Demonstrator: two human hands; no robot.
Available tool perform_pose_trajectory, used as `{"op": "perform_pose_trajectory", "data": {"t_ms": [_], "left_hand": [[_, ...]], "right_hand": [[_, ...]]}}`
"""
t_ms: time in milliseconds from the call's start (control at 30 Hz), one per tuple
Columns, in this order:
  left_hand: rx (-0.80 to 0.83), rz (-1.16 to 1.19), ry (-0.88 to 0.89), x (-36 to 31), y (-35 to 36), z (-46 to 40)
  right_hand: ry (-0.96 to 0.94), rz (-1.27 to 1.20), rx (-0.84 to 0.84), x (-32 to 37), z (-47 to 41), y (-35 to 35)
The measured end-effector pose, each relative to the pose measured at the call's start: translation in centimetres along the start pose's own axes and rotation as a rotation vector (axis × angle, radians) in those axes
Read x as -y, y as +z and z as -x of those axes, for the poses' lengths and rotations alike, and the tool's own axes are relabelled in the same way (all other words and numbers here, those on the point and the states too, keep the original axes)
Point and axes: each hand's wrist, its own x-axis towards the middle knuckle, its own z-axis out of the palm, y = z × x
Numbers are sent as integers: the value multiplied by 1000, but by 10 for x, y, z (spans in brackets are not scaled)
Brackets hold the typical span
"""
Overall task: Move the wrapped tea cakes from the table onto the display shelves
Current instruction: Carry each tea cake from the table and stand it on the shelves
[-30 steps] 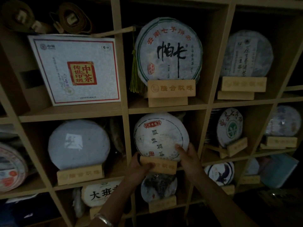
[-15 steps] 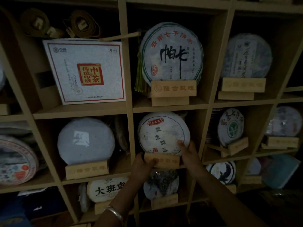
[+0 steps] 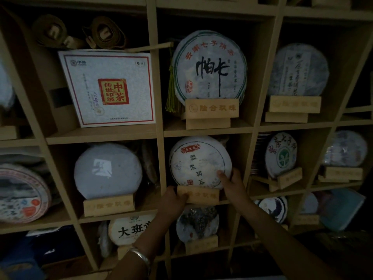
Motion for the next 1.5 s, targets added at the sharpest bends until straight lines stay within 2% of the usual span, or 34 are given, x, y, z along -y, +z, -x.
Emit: {"op": "perform_pose_trajectory", "data": {"t_ms": [333, 567, 700, 867, 1000, 1133, 1300, 1500], "left_hand": [[55, -223, 126, 16, -16, 11], [94, -373, 143, 16, -29, 24], [55, -340, 85, 19, -45, 37], [-72, -427, -91, 51, -100, 78], [-187, -481, -252, 88, -160, 131], [-423, -469, -420, 121, -204, 214], [-548, -444, -597, 158, -247, 325], [-745, -435, -831, 187, -300, 468]], "right_hand": [[-74, 148, 50, -3, 9, -16], [-403, 447, -78, 13, 40, -33], [-519, 411, -29, 38, 59, -19], [-581, 354, 267, 56, 79, 42], [-525, 291, 534, 50, 108, 97], [-550, 287, 807, 33, 157, 155], [-570, 342, 1097, 36, 232, 231], [-703, 304, 1385, 64, 364, 316]]}}
